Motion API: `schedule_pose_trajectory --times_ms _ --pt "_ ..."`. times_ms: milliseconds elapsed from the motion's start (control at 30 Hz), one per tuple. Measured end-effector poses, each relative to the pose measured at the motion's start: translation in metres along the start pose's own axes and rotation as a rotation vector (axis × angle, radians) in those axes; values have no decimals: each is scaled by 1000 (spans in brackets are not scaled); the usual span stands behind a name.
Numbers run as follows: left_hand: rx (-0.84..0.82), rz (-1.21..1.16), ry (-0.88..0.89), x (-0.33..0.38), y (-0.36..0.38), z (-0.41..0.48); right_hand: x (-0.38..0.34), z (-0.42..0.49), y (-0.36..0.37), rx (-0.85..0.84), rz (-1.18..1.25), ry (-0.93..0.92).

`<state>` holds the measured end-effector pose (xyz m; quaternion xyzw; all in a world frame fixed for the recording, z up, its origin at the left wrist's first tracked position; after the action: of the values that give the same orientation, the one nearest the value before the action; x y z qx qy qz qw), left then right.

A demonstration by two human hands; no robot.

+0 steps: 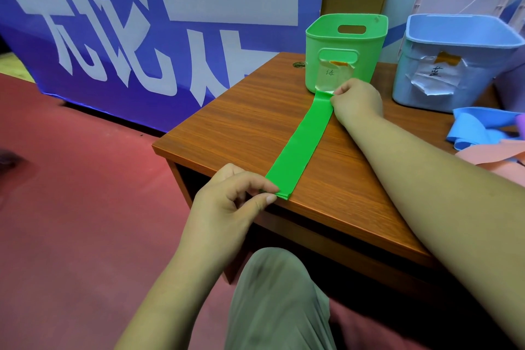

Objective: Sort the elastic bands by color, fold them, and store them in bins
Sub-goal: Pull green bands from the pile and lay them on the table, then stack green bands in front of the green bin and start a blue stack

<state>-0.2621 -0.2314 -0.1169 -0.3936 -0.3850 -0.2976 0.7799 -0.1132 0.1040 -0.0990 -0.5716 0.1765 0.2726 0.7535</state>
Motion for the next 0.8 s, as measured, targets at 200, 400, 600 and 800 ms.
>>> schedule_pose_trajectory --times_ms 200,400,600,800 --pt "18 42 25 2 0 7 -2 -2 -1 2 12 20" --pt "12 31 27 4 -2 3 -4 -8 -4 -47 9 -17" --pt "-25 5 88 36 9 8 1 -18 -35 -125 111 -83" --pt "-177 -54 207 96 75 17 24 -34 -130 -166 -34 -223"
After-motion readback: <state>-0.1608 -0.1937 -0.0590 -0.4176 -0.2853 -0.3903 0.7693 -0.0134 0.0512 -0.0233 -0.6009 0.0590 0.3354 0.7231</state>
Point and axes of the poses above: each hand's wrist, its own z-axis towards the middle knuckle, its own y-axis out of the palm, x = y × z, the point moved 7 cm from there along z, towards the middle knuckle, and after that the axes turned 6 degrees about -z, right-handed, at the moved point
